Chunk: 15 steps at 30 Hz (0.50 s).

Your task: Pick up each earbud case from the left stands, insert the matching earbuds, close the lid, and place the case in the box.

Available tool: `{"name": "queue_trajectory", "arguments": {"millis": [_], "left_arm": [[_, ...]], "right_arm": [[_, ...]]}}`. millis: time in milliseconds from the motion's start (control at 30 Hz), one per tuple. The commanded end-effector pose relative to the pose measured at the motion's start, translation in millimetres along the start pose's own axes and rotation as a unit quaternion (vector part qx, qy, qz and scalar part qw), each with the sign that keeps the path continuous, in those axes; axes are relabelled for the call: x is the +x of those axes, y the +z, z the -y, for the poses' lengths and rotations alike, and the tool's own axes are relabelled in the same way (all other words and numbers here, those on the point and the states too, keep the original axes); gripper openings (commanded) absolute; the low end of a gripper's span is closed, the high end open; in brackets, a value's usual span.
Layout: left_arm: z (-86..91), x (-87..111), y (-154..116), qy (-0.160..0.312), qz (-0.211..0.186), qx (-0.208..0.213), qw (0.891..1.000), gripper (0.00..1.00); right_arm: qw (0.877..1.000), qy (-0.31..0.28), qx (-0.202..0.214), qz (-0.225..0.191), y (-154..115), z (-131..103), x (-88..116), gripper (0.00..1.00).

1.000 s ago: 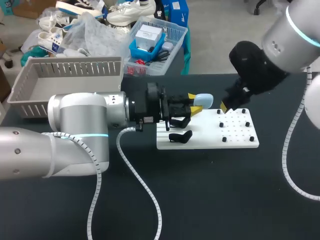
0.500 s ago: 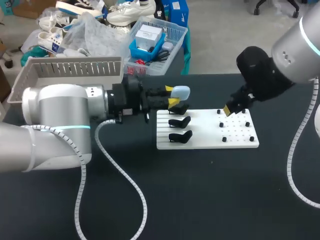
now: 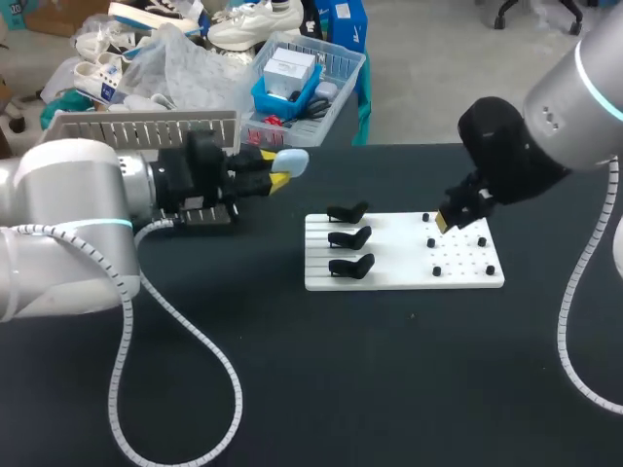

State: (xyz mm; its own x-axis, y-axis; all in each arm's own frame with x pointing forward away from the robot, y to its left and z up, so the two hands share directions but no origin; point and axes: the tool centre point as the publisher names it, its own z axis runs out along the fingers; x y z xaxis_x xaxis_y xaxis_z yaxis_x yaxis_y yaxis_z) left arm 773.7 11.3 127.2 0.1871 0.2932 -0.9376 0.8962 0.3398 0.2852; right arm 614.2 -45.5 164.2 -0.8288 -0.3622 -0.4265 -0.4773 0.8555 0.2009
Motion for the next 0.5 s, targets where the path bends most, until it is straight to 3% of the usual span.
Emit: {"name": "queue_trajectory", "arguments": {"millis": [33, 333, 500], "left_arm": [[-4.6, 4.2, -16.3, 0.001, -0.002, -0.049, 0.999, 0.0], [-22.0, 26.1, -38.8, -0.018, 0.049, -0.109, 0.993, 0.0], [-39.4, 39.7, -47.7, -0.023, 0.033, -0.119, 0.992, 0.0]], "right_arm": [[1.0, 0.007, 0.015, 0.002, -6.5, -4.3, 5.8, 0.27], [0.999, 0.028, 0.029, -0.004, -8.7, -8.9, 6.5, 0.27], [0.999, 0.037, 0.035, -0.005, -9.3, -12.3, 2.7, 0.27]]}}
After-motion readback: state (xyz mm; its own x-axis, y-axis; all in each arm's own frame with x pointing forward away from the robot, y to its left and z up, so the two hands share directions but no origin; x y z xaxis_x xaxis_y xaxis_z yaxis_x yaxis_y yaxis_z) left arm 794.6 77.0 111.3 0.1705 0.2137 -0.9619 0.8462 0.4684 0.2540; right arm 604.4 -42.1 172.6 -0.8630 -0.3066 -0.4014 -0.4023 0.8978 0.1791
